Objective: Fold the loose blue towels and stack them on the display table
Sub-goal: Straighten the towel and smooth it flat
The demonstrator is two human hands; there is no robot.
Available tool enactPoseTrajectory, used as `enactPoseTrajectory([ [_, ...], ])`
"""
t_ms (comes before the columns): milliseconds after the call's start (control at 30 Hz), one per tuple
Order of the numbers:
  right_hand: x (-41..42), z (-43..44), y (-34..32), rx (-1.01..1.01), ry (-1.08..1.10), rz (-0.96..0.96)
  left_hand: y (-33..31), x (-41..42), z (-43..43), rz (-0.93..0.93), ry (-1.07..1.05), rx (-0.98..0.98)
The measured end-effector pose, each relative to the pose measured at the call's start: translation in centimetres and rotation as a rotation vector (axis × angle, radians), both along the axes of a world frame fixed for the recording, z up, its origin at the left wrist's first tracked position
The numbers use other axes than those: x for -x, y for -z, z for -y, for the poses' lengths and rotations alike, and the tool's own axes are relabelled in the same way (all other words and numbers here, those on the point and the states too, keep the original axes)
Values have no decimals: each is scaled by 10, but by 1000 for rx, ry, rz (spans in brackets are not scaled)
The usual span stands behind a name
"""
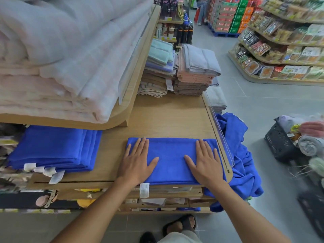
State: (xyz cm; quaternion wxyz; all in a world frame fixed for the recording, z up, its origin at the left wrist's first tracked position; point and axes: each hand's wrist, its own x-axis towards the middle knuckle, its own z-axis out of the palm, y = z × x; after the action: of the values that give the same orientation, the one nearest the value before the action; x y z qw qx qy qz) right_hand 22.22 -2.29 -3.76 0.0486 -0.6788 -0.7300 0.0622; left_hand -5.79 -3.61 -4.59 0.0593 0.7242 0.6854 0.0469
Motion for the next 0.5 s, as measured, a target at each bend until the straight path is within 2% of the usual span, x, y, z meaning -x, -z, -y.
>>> enactPoseTrajectory([
  [133, -15, 7, 1, 11, 70, -10, 6, 13, 6, 19, -71, 1],
  [400, -13, -25, -11, 39, -21, -29, -4, 9, -10, -13, -134, 58],
  [500, -10, -24, -15, 39, 36, -18, -11, 6, -12, -57, -130, 81],
])
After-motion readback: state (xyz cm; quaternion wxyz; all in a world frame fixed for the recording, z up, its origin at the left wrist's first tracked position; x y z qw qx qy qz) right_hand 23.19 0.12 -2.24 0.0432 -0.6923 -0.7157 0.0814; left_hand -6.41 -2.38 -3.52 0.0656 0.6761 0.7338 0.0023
